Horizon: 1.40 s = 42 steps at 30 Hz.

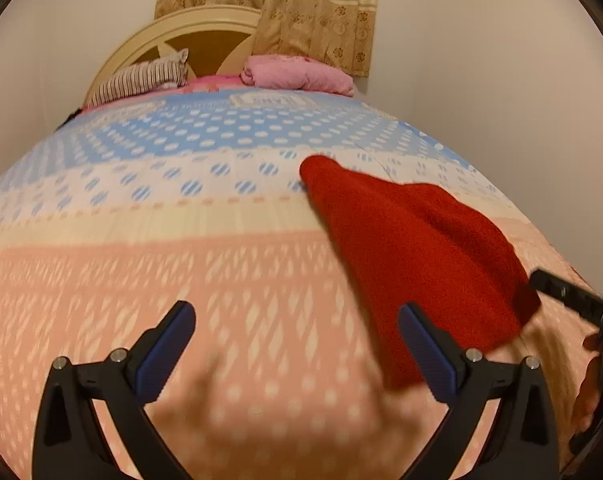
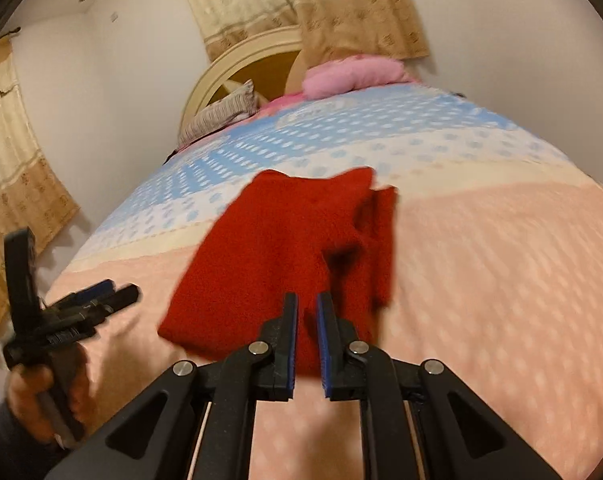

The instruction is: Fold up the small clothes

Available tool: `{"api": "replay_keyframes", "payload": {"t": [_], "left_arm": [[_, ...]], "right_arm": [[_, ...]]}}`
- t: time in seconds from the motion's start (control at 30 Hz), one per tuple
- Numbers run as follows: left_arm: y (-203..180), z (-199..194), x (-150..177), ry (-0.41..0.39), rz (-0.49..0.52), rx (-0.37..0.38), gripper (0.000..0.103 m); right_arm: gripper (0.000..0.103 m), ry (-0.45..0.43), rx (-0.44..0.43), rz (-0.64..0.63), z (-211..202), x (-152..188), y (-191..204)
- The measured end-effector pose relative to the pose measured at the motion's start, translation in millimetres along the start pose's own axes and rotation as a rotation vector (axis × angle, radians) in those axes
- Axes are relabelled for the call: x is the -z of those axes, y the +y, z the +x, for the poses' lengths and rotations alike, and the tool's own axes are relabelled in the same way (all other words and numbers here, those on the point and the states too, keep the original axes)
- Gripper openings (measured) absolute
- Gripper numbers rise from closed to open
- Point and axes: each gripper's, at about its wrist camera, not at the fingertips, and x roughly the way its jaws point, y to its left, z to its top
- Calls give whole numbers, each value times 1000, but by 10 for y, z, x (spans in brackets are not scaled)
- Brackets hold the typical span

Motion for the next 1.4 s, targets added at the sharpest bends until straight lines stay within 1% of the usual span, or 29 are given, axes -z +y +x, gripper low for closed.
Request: {"api": "replay_keyframes", "payload": {"t": [0.03,0.07,0.1,0.13,0.17,0.2,0.23,0.3,0.33,0.43,0.5,0.57,0.6,0.63,0.7,0.77,0.8,0.83,0.87,0.9,0.93,1.0,1.03,1.1,1.13,1.17,1.27,1.33,1.4], "left_arm": [[-21,52,-31,2,1,2,103],[-58,136,-72,10,1,18,103],[-84,176,-85,14,2,22,103],[-115,221,-99,18,9,20,103],[-156,284,-112,25,25,10,103],[-180,291,-110,29,33,6,103],[-202,299,-105,29,41,7,103],[-238,288,-79,24,47,19,103],[-263,296,-68,23,53,22,103],[-301,328,-3,26,71,30,103],[-287,384,20,41,62,32,103],[-235,388,16,45,34,51,103],[-207,375,17,45,18,60,103],[-197,356,17,38,8,65,103],[-188,312,-13,23,-2,71,103],[-198,235,-91,-14,-17,83,103],[-220,229,-121,-20,-21,93,103],[-254,243,-147,-14,-17,101,103],[-306,269,-167,-1,-5,106,103],[-364,309,-177,10,11,110,103],[-413,351,-176,18,30,103,103],[-497,459,-131,39,77,59,103],[-499,495,-109,49,85,56,103],[-437,517,-67,64,61,87,103],[-405,518,-61,70,47,106,103],[-379,529,-51,78,35,126,103],[-365,583,-9,97,20,150,103],[-375,593,-4,102,14,153,103],[-357,612,6,109,-1,161,103]], "right_arm": [[39,8,5,-4,84,-90,0],[53,30,12,-6,197,-174,-9],[64,63,10,8,337,-239,-40],[63,81,-3,29,423,-260,-78],[57,103,-16,39,500,-257,-112],[17,110,-3,40,521,-235,-130],[11,119,5,48,524,-201,-162],[9,102,-28,92,439,-89,-274],[8,101,-28,98,408,-43,-303],[7,103,-44,135,349,114,-403],[7,105,-51,129,408,121,-418],[7,97,-58,172,419,64,-470],[12,98,-57,183,412,27,-474],[17,91,-35,178,377,-20,-449],[24,21,52,108,205,-135,-301],[27,-61,74,20,57,-297,-99],[33,-77,64,-5,42,-368,-32],[47,-79,41,-28,62,-445,33],[53,-55,-13,-54,159,-552,104],[56,-29,-39,-62,262,-619,116],[56,15,-42,-63,434,-689,109],[56,99,4,-76,721,-722,66],[51,155,45,-83,877,-682,17],[35,223,81,-57,977,-509,-102],[35,224,79,-49,966,-415,-151],[35,174,67,-56,872,-296,-187],[35,122,108,-102,738,-128,-100],[35,118,129,-117,740,-135,-62],[37,120,110,-103,798,-200,-108]]}}
